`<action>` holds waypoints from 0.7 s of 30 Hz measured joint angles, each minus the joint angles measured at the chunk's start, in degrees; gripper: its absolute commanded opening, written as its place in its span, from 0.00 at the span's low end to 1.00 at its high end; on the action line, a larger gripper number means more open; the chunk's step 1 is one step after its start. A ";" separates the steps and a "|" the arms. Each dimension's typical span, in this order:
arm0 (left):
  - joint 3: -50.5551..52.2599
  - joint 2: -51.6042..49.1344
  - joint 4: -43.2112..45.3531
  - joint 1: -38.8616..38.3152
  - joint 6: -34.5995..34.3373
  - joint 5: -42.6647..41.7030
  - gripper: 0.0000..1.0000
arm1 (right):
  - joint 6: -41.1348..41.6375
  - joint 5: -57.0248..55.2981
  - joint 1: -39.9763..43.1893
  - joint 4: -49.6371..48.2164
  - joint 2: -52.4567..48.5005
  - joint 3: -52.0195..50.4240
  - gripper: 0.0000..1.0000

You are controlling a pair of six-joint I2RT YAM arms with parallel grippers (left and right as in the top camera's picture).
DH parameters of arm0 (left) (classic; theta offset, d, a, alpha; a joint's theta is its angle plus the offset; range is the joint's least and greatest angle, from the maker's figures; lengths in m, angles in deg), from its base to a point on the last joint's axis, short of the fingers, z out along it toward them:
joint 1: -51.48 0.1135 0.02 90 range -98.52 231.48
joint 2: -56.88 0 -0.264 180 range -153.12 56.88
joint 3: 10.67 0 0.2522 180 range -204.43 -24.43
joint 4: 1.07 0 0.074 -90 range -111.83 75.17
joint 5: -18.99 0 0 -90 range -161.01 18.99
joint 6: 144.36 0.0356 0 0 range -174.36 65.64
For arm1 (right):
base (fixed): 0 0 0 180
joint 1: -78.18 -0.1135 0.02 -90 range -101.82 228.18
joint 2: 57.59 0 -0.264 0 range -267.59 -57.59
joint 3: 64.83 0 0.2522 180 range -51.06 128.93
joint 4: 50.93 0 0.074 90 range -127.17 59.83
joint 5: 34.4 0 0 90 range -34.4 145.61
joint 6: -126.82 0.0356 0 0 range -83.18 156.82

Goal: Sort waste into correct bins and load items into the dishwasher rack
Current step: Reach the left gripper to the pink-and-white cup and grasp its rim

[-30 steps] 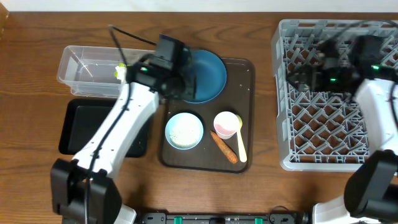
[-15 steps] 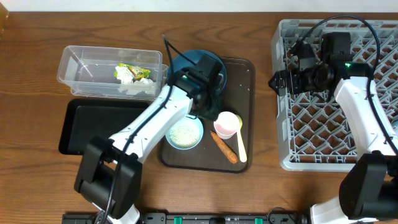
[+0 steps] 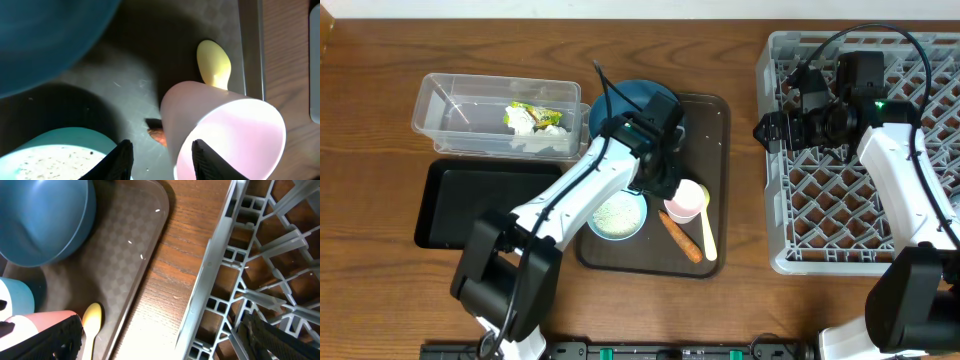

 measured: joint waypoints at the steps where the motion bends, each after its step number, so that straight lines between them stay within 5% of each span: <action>1: 0.00 -0.11 0.00 -0.04 0.00 -0.15 0.41 | 0.02 0.00 0.00 0.00 0.00 0.00 0.99; 14: 1.62 -0.26 0.63 -0.20 0.00 -1.16 0.39 | 0.07 0.00 0.00 0.00 0.00 0.00 0.99; 21: 3.10 -0.31 1.95 -0.20 -0.07 -1.27 0.20 | 0.28 0.00 0.00 0.00 0.00 0.00 0.99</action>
